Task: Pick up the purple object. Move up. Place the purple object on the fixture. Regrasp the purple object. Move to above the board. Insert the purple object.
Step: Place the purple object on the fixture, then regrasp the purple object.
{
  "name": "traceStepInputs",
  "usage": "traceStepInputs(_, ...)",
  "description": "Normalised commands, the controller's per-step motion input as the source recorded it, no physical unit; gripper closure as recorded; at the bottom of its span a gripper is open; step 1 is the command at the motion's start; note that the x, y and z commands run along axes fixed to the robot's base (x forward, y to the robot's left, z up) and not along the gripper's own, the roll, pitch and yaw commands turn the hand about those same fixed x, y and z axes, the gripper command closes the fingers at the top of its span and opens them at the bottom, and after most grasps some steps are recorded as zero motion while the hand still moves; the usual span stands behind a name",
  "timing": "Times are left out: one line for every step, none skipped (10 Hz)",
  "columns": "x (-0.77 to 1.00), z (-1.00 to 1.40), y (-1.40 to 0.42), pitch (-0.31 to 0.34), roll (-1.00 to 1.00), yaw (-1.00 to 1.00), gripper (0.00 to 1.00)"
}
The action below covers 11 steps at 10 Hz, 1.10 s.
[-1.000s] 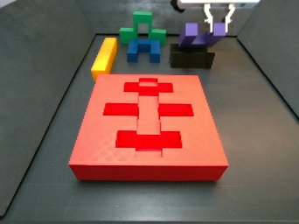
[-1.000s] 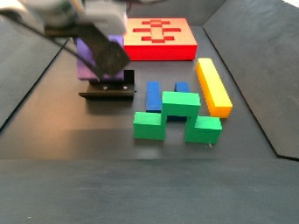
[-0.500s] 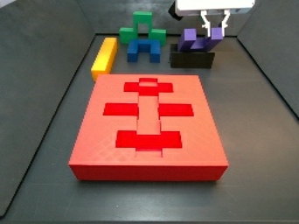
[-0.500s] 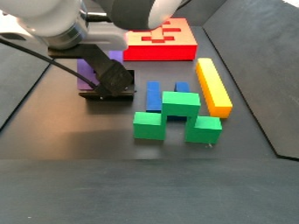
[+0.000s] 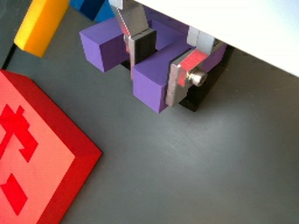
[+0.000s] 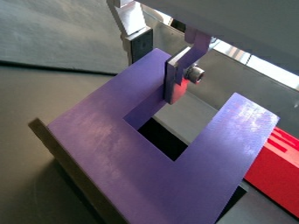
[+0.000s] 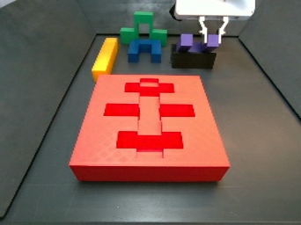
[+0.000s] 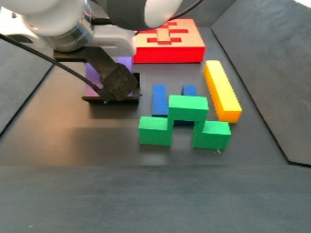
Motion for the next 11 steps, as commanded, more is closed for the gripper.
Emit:
traceStepInputs(0.00, 0.00, 0.00, -0.006, 0.00, 0.00, 1.00)
traceStepInputs(0.00, 0.00, 0.00, 0.000, 0.01, 0.00, 1.00)
traceStepInputs(0.00, 0.00, 0.00, 0.000, 0.04, 0.00, 1.00)
traceStepInputs(0.00, 0.00, 0.00, 0.000, 0.00, 0.00, 0.00)
traceStepInputs(-0.02, 0.00, -0.04, -0.051, 0.05, 0.00, 0.00)
traceStepInputs(0.00, 0.08, -0.09, 0.000, 0.20, 0.00, 0.00)
traceStepInputs(0.16, 0.20, -0.09, 0.009, 0.21, 0.01, 0.00)
traceStepInputs(0.19, 0.24, -0.16, 0.043, 0.40, 0.00, 0.00)
traceStepInputs(0.01, 0.23, -0.27, 0.000, 0.65, 0.07, 0.00)
traceStepInputs(0.00, 0.21, -0.29, 0.000, 0.83, 0.16, 0.00)
traceStepInputs(0.00, 0.03, -0.31, -0.126, 0.61, 0.22, 0.00)
